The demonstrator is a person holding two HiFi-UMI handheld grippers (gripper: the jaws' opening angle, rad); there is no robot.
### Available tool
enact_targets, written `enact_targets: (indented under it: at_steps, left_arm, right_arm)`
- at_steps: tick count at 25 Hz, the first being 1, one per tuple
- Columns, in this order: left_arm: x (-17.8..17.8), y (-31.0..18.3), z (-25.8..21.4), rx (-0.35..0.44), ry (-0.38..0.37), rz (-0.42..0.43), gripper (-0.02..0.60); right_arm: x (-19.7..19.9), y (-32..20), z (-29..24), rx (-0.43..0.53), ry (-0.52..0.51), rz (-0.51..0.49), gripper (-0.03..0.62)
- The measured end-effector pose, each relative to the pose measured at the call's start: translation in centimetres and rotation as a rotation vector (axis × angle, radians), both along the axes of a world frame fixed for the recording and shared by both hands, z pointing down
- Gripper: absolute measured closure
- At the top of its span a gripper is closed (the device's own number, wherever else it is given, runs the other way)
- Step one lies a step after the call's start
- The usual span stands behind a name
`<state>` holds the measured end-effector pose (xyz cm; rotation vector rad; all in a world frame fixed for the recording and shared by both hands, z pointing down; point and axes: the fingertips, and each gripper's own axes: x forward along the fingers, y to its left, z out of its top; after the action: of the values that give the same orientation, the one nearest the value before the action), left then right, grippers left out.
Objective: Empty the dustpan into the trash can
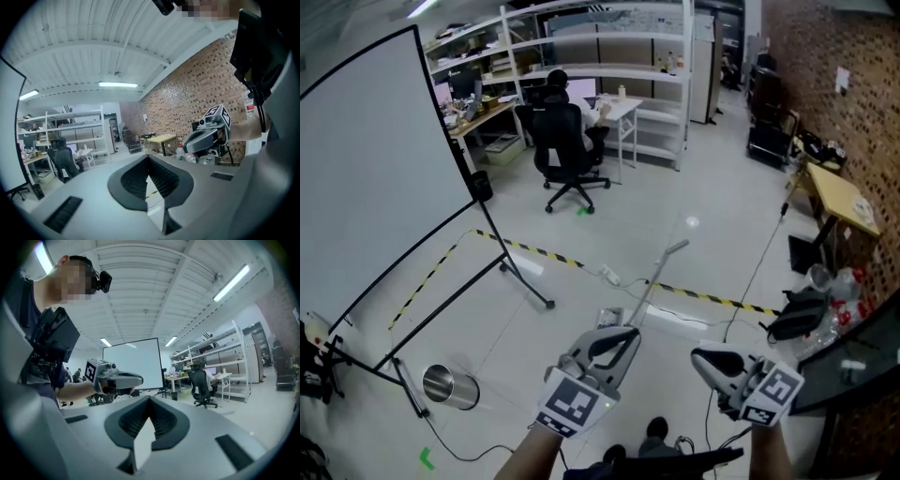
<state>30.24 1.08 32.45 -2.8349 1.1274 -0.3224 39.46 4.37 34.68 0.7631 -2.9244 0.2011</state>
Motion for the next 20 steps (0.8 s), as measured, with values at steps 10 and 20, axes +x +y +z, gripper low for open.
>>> enact_targets:
  at_steps: [10, 20]
  left_arm:
    - [4.7, -5.6, 0.0, -0.025, -0.054, -0.101, 0.583]
    - [7.8, -9.3, -0.5, -0.002, -0.117, -0.2, 0.583]
  right_arm:
    - [4.8, -7.3, 0.1, -0.016, -0.082, -0.099, 0.58]
    - [7.4, -11.6, -0.2, 0.016, -0.071, -0.188, 0.58]
